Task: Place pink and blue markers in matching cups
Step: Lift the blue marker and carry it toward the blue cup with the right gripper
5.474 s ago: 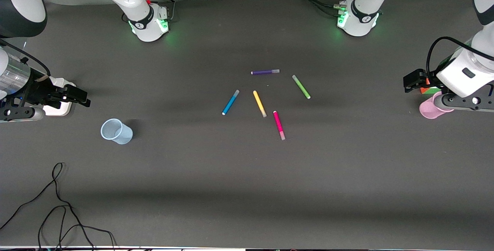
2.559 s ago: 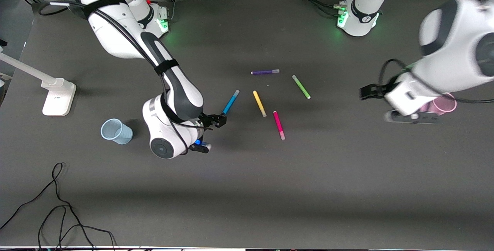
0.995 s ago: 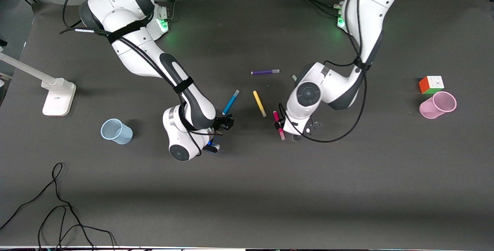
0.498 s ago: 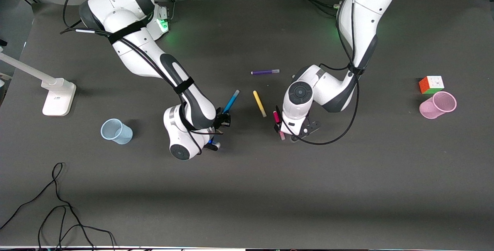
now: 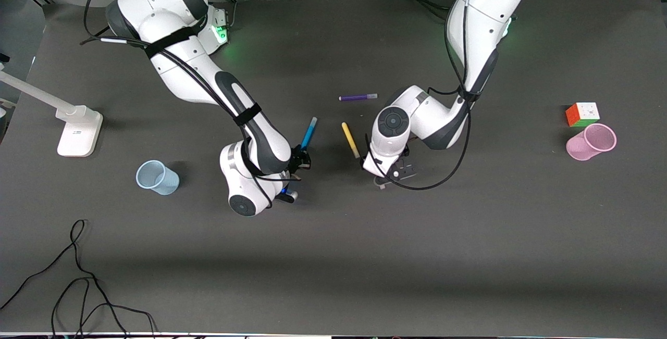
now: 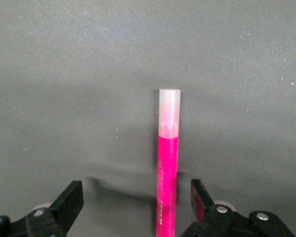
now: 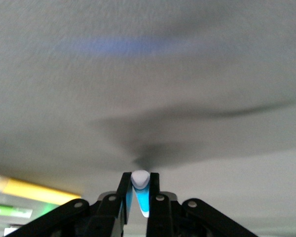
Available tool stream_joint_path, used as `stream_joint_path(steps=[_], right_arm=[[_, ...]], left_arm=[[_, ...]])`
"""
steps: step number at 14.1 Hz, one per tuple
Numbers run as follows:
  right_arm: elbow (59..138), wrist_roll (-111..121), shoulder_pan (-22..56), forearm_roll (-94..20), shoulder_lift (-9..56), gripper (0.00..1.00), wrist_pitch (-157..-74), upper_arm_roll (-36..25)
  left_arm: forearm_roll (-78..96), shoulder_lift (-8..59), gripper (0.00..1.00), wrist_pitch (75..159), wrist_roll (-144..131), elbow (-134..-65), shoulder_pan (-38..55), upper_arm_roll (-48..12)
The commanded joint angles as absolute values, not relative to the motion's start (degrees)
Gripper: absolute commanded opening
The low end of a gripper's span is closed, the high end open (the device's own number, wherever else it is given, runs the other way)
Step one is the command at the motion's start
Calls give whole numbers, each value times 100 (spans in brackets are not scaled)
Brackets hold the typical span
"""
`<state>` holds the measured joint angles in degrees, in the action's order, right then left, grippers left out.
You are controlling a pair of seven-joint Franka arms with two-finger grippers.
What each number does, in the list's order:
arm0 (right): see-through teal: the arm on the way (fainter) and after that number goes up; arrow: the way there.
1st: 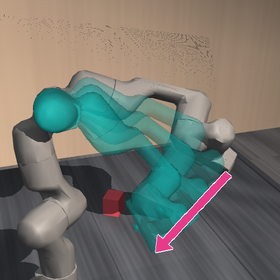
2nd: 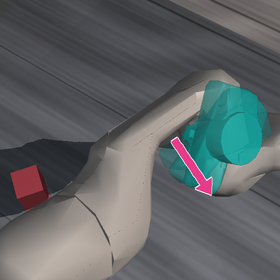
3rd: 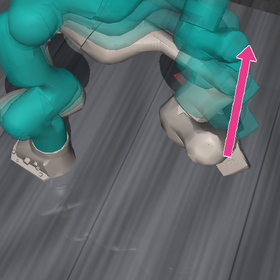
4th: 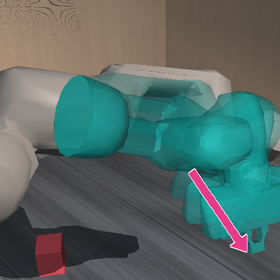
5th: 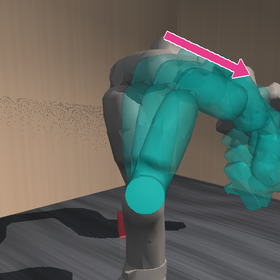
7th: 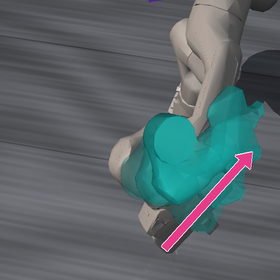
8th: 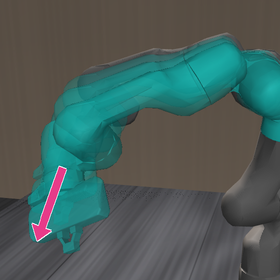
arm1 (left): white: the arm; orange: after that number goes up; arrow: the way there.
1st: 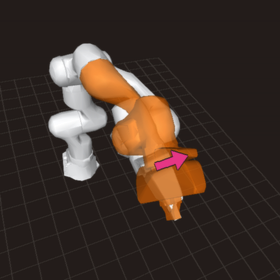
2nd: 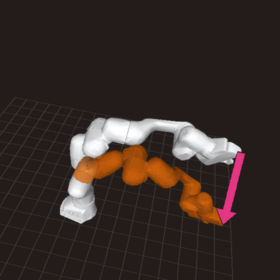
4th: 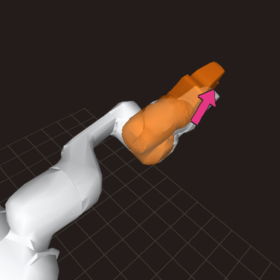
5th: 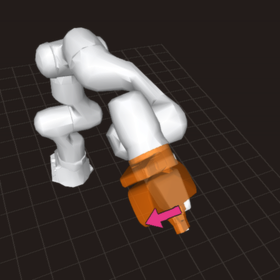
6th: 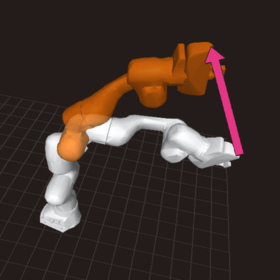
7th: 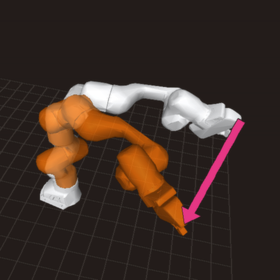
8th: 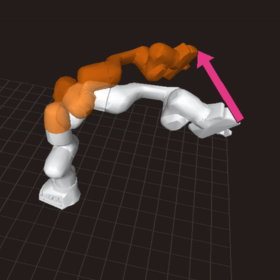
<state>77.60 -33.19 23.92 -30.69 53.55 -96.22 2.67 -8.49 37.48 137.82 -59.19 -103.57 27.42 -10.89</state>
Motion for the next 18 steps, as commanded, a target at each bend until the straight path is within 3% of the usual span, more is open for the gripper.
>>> stream_joint_path(steps=[1, 4, 6, 7, 9, 10, 15, 18], right_arm=[[7849, -3332, 2382, -2876, 4800, 0, -9151, -25], [7875, -3296, 2382, -2155, 4326, 0, -8912, -167], [7884, -3278, 2347, -1777, 3957, 0, -8868, -167], [7901, -3278, 2338, -1636, 3694, 0, -8868, -167], [7963, -3270, 2329, -1337, 3184, 0, -8868, -167], [7963, -3191, 2312, -1214, 2955, 0, -8868, -176], [8497, -2112, 2241, -405, 2006, 0, -9200, -421], [9391, -1513, 2250, 130, 1374, 0, -9823, -624]], left_arm=[[-879, 3832, 87, 13790, -5714, -10257, 2795, -1072], [-879, 3841, 60, 13781, -5423, -10266, 2795, -1072], [-879, 3867, 55, 13790, -5397, -10266, 2786, -1072], [-879, 3867, 43, 13790, -5257, -10257, 2777, -1072], [-879, 3867, 5, 13781, -5054, -10266, 2734, -1072], [-879, 3867, 0, 13781, -5054, -10266, 2742, -1072], [-879, 3788, 0, 13720, -5036, -10266, 2716, -1072], [-896, 3447, 0, 13371, -4687, -10257, 2568, -1028]])
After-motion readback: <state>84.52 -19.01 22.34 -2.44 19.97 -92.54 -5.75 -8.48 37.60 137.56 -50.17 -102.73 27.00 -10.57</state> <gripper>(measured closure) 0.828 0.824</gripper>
